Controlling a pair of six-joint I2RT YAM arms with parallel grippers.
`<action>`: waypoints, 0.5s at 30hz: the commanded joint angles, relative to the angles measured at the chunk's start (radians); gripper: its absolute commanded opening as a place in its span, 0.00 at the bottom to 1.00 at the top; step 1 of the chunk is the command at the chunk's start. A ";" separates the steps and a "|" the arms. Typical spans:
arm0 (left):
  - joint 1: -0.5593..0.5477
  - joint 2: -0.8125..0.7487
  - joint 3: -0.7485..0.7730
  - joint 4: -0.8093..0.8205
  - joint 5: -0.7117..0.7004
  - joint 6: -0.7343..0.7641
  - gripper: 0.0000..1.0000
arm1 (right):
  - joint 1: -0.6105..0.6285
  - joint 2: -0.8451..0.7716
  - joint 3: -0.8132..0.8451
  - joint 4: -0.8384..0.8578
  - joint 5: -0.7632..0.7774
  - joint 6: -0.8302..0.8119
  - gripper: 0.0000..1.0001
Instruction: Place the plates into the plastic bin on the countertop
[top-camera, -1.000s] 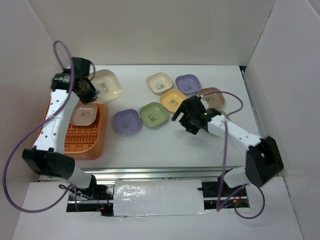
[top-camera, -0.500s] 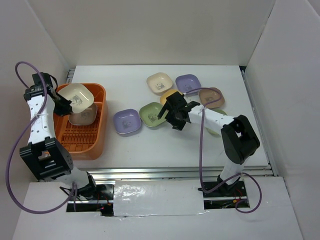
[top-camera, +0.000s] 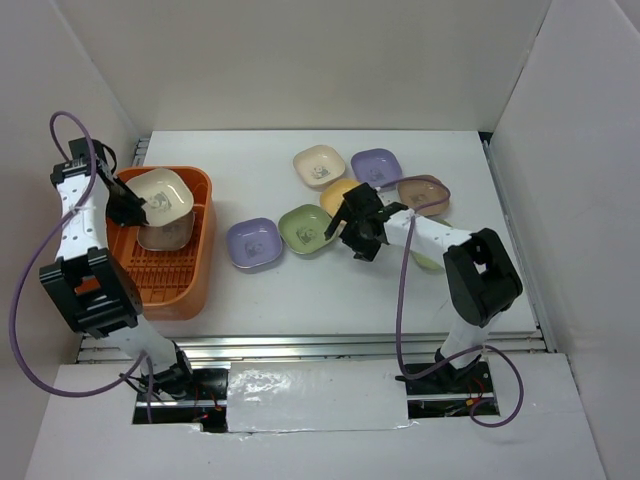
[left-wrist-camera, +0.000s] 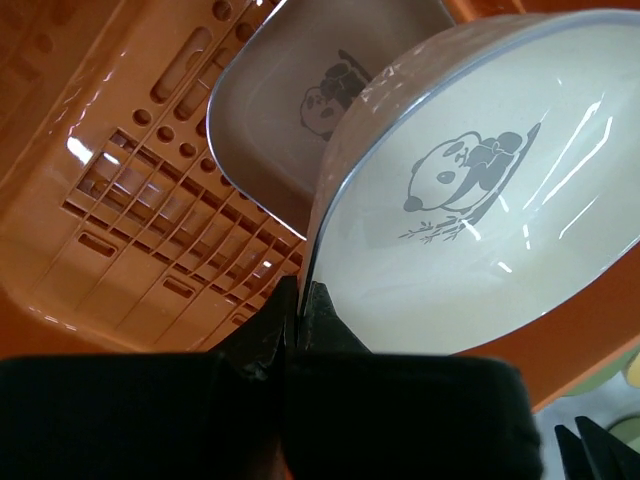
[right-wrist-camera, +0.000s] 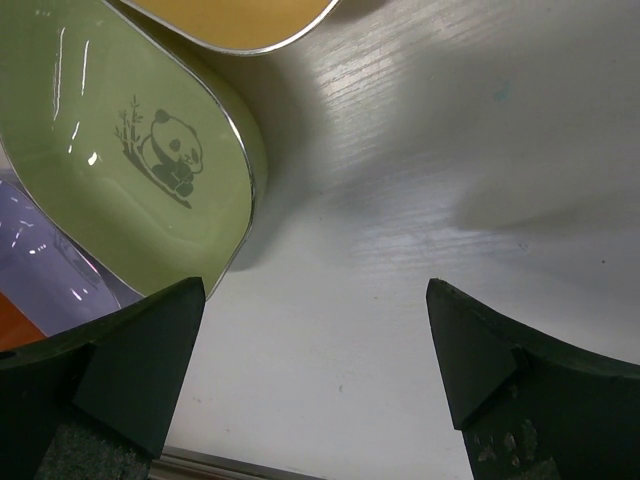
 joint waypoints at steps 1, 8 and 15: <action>-0.003 0.031 0.069 -0.053 -0.007 0.096 0.00 | -0.025 -0.014 -0.008 0.036 -0.010 -0.048 1.00; -0.029 0.065 0.058 -0.096 -0.053 0.222 0.00 | -0.063 -0.058 -0.043 0.045 -0.042 -0.085 1.00; -0.066 0.145 0.127 -0.115 -0.129 0.262 0.00 | -0.071 -0.078 -0.040 0.049 -0.041 -0.114 1.00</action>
